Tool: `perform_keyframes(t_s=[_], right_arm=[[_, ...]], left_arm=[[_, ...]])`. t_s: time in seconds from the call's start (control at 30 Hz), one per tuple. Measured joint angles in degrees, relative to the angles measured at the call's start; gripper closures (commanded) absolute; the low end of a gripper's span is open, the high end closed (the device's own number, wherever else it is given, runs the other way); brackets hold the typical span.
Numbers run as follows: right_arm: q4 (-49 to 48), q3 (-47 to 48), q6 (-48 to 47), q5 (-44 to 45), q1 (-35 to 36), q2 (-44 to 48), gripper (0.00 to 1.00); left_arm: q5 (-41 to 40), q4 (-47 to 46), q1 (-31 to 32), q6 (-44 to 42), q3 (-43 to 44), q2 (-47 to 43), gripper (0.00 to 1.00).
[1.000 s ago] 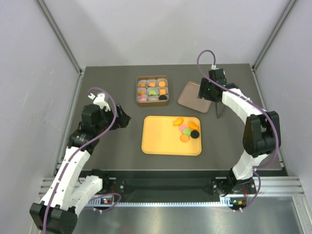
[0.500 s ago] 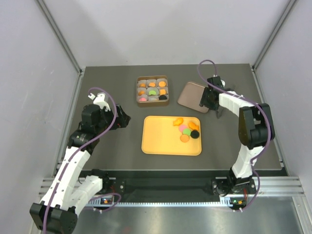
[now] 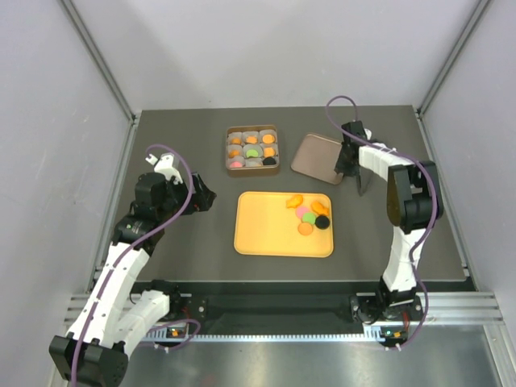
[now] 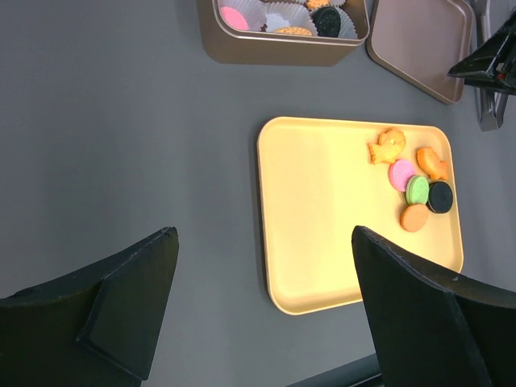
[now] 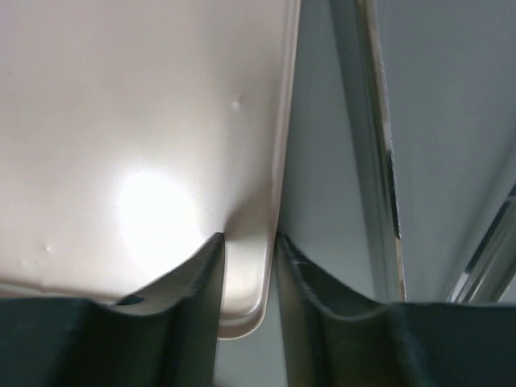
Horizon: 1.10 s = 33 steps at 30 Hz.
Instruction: Pack the cookies
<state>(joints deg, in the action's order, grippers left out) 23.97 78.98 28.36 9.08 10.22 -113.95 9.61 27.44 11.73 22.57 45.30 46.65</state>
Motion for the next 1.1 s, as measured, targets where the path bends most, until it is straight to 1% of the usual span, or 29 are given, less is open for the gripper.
perform_keyframes(t_s=[0.07, 0.1, 0.2, 0.3, 0.5, 0.7, 0.83, 0.87, 1.1], right_arm=[[0.87, 1.88, -0.83, -0.22, -0.02, -1.31, 0.80], [1.20, 2.71, -1.18, -0.24, -0.02, -1.88, 0.88], [2.47, 4.72, -2.03, -0.63, -0.02, -2.89, 0.96], [4.02, 6.60, -2.73, -0.81, -0.07, -2.95, 1.00], [6.73, 12.46, -3.45, -0.76, -0.70, -2.86, 1.00], [8.24, 11.78, -3.26, -1.20, -2.14, 0.46, 1.00], [8.70, 6.71, -3.23, -2.10, -2.03, 8.15, 1.00], [8.85, 5.05, -3.23, -2.86, -1.86, 11.54, 1.00], [8.39, -2.05, -3.26, -5.64, 1.31, 27.45, 1.00]], left_arm=[[-0.04, 0.00, 0.00, 0.00, 0.00, 0.00, 0.07], [-0.11, -0.02, 0.00, 0.00, 0.00, 0.00, 0.07], [-0.24, -0.04, 0.00, 0.00, 0.00, 0.15, 0.07], [-0.20, -0.13, 0.00, 0.13, 0.00, 1.20, 0.07], [1.14, -0.22, -0.02, 1.84, 1.42, 4.24, 0.06], [5.55, -2.89, 0.00, 4.90, 5.33, 6.82, 0.05], [9.70, -7.74, 0.02, 8.02, 7.43, 11.69, 0.05], [10.71, -8.68, 0.24, 8.90, 8.11, 13.31, 0.05], [12.04, -12.59, 4.44, 11.21, 14.84, 24.98, 0.05]])
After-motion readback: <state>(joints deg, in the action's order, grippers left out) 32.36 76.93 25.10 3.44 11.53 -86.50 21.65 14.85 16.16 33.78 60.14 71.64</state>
